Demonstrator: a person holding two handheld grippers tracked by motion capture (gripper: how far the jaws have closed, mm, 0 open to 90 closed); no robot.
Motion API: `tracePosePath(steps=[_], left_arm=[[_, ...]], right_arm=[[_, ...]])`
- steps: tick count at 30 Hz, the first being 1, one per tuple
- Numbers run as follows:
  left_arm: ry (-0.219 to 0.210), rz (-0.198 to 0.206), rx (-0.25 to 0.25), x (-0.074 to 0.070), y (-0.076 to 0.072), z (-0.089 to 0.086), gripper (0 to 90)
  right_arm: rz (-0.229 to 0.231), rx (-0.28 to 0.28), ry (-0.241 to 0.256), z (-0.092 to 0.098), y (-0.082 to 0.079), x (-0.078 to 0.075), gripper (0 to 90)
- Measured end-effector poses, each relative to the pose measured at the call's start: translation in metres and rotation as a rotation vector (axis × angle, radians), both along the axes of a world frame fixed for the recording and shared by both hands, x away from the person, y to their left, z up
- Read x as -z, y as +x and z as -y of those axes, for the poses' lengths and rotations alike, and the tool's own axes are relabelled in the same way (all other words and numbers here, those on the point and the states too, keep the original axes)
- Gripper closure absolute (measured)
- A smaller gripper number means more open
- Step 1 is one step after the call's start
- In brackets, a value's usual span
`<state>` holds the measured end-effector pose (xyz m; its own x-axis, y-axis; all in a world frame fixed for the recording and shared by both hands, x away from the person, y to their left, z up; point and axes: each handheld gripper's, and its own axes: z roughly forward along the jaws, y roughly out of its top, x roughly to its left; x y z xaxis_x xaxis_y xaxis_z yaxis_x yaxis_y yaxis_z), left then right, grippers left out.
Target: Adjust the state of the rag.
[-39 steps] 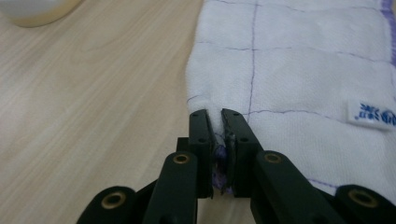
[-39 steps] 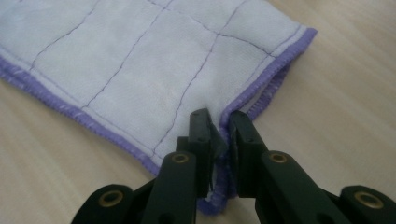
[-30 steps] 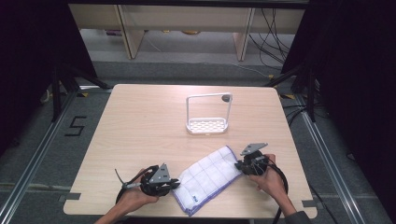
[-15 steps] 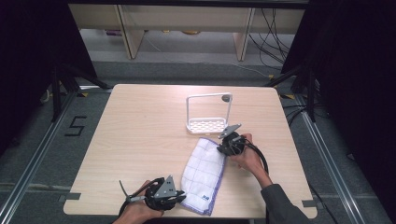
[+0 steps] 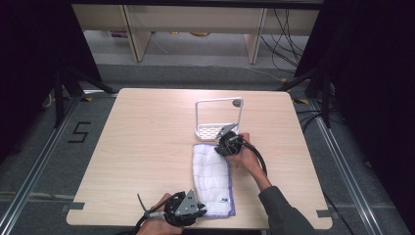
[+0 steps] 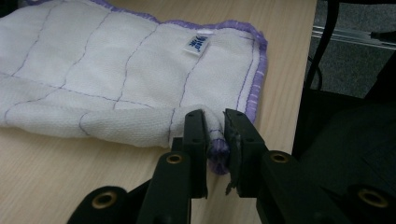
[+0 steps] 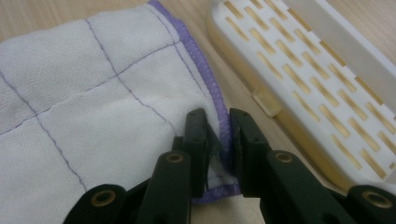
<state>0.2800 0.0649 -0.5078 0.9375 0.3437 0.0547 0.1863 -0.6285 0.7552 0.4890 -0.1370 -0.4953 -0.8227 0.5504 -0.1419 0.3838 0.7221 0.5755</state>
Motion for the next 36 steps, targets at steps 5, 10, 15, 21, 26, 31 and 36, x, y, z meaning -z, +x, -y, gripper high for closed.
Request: tracePosePath(steps=[5,10,15,21,26,31,36], left_arm=[[-0.030,-0.050,0.005,0.000,-0.001,0.000,61.0],[-0.093,-0.068,-0.044,-0.009,0.005,-0.010,45.3],[-0.145,-0.062,-0.125,-0.018,0.021,-0.021,38.9],[-0.166,-0.042,-0.273,-0.022,0.072,-0.038,38.1],[-0.148,-0.051,-0.385,-0.015,0.114,-0.043,37.5],[-0.167,-0.073,-0.445,-0.009,0.142,-0.044,37.0],[-0.164,-0.113,-0.461,-0.006,0.164,-0.041,35.8]], right_arm=[[-0.006,0.090,0.063,0.003,-0.002,-0.003,61.8],[-0.069,0.193,0.168,0.021,-0.006,-0.018,54.8],[-0.071,0.231,0.179,0.036,-0.007,-0.018,50.2],[-0.069,0.234,0.205,0.040,-0.004,-0.015,48.0],[-0.070,0.227,0.199,0.036,-0.003,-0.013,47.5],[-0.091,0.251,0.206,0.032,-0.002,-0.006,45.9],[-0.110,0.250,0.199,0.029,-0.001,-0.002,45.4]])
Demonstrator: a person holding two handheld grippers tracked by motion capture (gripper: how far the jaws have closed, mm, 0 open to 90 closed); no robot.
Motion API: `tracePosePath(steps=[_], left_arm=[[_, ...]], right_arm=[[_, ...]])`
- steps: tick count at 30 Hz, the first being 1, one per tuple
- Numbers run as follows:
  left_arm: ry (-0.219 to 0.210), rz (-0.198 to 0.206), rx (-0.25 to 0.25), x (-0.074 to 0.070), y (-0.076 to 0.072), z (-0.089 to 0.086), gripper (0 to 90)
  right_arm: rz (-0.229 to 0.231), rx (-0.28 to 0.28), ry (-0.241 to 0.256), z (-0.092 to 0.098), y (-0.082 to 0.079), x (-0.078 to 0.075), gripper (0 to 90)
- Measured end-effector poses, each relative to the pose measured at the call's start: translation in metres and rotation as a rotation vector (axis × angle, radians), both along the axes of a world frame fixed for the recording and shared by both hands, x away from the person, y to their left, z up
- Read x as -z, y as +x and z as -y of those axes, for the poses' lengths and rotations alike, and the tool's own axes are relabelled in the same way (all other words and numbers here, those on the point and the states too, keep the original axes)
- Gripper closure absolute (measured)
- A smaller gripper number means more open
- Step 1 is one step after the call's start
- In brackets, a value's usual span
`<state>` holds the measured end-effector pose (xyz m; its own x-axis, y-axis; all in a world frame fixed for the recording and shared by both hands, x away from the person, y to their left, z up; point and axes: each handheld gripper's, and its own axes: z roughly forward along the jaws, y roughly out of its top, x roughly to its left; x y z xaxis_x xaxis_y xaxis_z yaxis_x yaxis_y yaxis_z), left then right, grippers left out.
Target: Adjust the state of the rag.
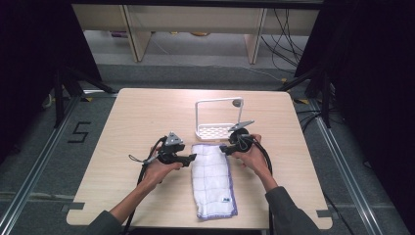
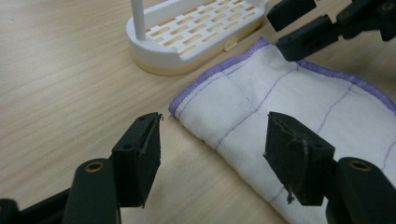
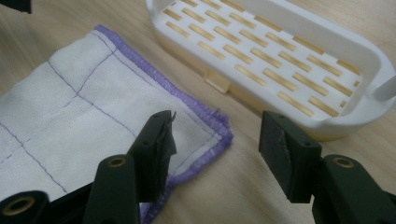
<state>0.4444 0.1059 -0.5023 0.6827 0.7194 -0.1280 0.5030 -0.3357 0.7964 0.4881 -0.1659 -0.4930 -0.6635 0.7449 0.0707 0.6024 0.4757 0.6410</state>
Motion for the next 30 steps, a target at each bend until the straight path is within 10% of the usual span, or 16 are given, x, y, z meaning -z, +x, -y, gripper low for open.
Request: tracePosePath(steps=[13,30], left_arm=[[0.018,-0.057,-0.019,0.013,0.028,0.017,34.7],[0.071,-0.026,0.042,0.015,0.027,0.023,50.7]], right_arm=[[-0.004,0.014,-0.007,-0.006,0.001,0.003,43.7],[-0.011,-0.006,-0.024,-0.014,0.000,0.010,48.2]])
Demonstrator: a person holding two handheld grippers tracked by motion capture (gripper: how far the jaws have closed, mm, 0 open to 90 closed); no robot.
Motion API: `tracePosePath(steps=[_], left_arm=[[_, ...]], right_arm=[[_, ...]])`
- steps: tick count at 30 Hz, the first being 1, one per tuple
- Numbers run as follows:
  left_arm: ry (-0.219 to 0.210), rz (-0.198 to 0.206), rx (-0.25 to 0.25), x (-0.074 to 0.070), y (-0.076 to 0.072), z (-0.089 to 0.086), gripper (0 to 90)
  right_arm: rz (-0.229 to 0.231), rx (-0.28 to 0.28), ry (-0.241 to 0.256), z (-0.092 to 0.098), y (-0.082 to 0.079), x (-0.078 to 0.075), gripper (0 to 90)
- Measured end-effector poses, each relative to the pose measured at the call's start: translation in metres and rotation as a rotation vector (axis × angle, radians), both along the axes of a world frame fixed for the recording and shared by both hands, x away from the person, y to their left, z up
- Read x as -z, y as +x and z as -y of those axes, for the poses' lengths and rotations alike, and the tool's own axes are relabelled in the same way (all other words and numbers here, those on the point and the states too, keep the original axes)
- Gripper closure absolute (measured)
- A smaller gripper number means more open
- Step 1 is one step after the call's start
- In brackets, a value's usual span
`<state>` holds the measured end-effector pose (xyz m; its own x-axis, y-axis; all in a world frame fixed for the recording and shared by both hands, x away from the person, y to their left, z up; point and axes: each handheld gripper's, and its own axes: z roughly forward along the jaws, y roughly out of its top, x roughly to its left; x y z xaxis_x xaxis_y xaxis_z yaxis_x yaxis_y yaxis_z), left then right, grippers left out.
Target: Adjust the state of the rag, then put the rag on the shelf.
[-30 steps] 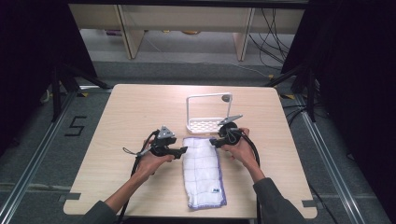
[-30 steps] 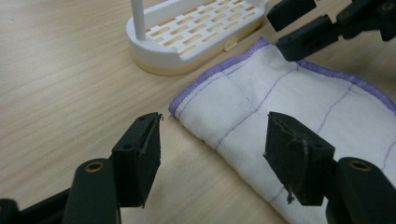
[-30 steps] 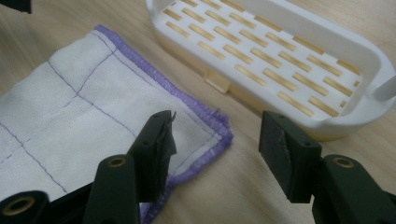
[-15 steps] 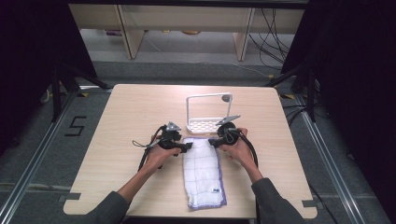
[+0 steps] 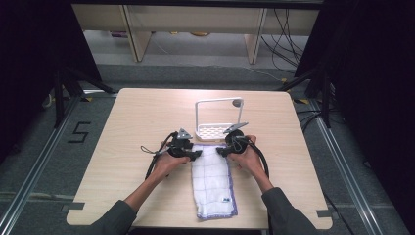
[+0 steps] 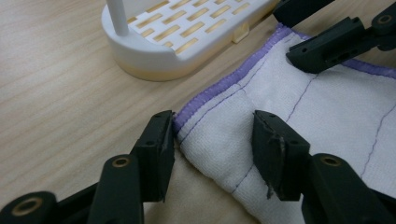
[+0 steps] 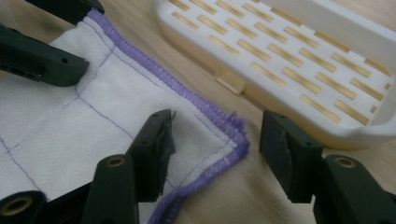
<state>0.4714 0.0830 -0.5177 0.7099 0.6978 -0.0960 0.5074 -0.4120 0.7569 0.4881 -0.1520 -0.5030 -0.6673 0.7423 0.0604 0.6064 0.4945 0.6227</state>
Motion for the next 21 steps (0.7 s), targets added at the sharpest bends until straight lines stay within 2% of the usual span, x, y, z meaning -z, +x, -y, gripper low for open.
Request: tracePosePath(steps=[5,6,7,9,12,13,14,15,16,17,18,19,21], left_arm=[[-0.003,0.004,0.051,0.0000,-0.0021,0.0020,66.3],[0.001,0.009,0.058,-0.0002,-0.0027,0.0025,68.4],[0.002,0.010,0.061,-0.0003,-0.0034,0.0031,70.8],[0.009,0.023,0.074,-0.0005,-0.0047,0.0043,73.7],[0.008,0.031,0.081,-0.0006,-0.0047,0.0043,76.0],[0.008,0.030,0.077,-0.0007,-0.0048,0.0042,76.1],[-0.002,0.028,0.077,-0.0002,-0.0045,0.0039,76.1],[-0.003,0.027,0.078,-0.0002,-0.0045,0.0035,76.3],[-0.006,0.031,0.079,-0.0003,-0.0047,0.0031,76.6],[-0.003,0.036,0.077,-0.0007,-0.0052,0.0031,77.1],[-0.004,0.038,0.076,-0.0010,-0.0056,0.0033,77.5],[-0.006,0.043,0.080,-0.0018,-0.0060,0.0037,77.9],[-0.004,0.060,0.084,-0.0046,-0.0076,0.0039,78.6]], right_arm=[[-0.004,-0.016,0.007,0.0004,-0.0014,-0.0001,55.9],[-0.005,-0.017,0.025,-0.0002,-0.0019,0.0006,58.5],[0.002,-0.042,0.004,0.0020,-0.0009,-0.0007,60.8],[-0.029,-0.036,0.025,0.0004,-0.0035,-0.0012,66.0],[-0.037,-0.056,0.035,0.0014,-0.0035,-0.0007,76.8],[-0.013,-0.093,0.033,0.0030,-0.0019,0.0001,79.3],[-0.014,-0.104,0.061,0.0015,-0.0027,0.0008,80.8],[-0.031,-0.085,0.028,0.0003,-0.0050,-0.0012,82.0],[0.002,-0.112,0.027,-0.0001,-0.0034,-0.0004,82.6],[0.013,-0.116,-0.010,-0.0005,-0.0044,-0.0016,83.1],[-0.007,-0.091,-0.002,-0.0040,-0.0072,-0.0024,83.3],[0.013,-0.097,-0.003,-0.0041,-0.0067,-0.0019,83.5],[0.009,-0.127,-0.011,-0.0026,-0.0082,-0.0058,83.8]])
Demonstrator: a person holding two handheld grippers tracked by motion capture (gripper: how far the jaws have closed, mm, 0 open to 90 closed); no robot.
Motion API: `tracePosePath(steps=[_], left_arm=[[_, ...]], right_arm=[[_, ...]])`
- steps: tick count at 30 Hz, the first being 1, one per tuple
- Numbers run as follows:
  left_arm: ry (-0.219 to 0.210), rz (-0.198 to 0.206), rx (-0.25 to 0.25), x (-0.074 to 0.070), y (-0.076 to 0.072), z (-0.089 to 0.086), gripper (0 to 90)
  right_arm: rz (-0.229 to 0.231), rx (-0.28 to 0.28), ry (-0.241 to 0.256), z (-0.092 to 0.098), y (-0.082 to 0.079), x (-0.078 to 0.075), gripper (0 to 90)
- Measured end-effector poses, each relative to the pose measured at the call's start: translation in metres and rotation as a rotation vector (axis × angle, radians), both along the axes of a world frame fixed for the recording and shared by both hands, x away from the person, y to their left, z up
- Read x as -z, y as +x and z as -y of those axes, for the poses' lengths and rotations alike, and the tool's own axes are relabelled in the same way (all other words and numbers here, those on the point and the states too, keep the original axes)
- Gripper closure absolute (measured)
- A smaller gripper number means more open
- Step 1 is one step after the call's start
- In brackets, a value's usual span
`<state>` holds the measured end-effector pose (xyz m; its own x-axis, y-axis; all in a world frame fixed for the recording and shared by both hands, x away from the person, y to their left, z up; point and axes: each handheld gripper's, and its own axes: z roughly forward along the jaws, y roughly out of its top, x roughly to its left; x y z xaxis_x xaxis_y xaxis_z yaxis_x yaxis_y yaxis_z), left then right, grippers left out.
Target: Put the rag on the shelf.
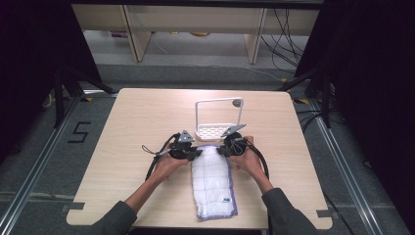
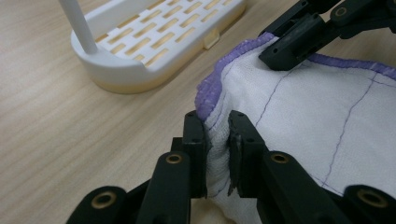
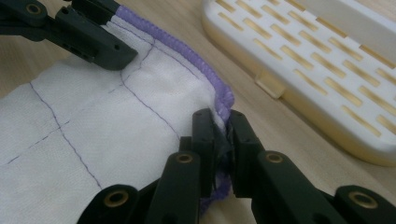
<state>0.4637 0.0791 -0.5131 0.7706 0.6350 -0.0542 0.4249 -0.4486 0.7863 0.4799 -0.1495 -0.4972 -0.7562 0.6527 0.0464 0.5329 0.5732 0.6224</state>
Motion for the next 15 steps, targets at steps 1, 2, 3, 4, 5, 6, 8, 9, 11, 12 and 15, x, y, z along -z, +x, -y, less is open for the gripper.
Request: tracePosePath(steps=[1,2,3,4,5,6,8,9,11,12,15], left_arm=[[0.005,0.008,0.004,-0.002,-0.001,0.000,78.9],[0.001,0.012,0.005,-0.004,-0.001,0.000,79.1],[-0.001,0.022,0.009,-0.008,-0.002,0.000,79.3],[-0.007,0.027,0.010,-0.010,-0.003,-0.001,79.4],[-0.014,0.035,0.009,-0.013,-0.004,-0.001,79.5],[-0.021,0.039,0.013,-0.017,-0.005,-0.001,79.6],[-0.021,0.053,0.016,-0.023,-0.008,-0.002,79.7],[-0.029,0.057,0.023,-0.025,-0.008,-0.002,79.7],[-0.036,0.063,0.021,-0.030,-0.010,-0.003,79.7],[-0.053,0.065,0.017,-0.031,-0.011,-0.003,79.7],[-0.052,0.075,0.020,-0.036,-0.013,-0.004,79.7]], right_arm=[[0.013,0.027,0.009,-0.001,-0.001,0.000,84.0],[0.036,-0.008,0.014,0.002,0.000,-0.003,84.1],[0.028,0.001,0.007,0.003,-0.001,-0.007,84.1],[0.041,-0.006,0.029,0.005,-0.001,-0.010,84.2],[0.058,-0.007,0.037,0.005,-0.001,-0.012,84.3],[0.048,-0.007,0.039,0.006,-0.004,-0.016,84.3],[0.071,-0.009,0.048,0.008,-0.007,-0.023,84.3],[0.079,-0.005,0.056,0.007,-0.010,-0.026,84.3],[0.106,-0.014,0.069,0.008,-0.012,-0.030,84.4],[0.096,-0.016,0.064,0.009,-0.015,-0.035,84.4],[0.127,-0.027,0.091,0.011,-0.019,-0.040,84.4]])
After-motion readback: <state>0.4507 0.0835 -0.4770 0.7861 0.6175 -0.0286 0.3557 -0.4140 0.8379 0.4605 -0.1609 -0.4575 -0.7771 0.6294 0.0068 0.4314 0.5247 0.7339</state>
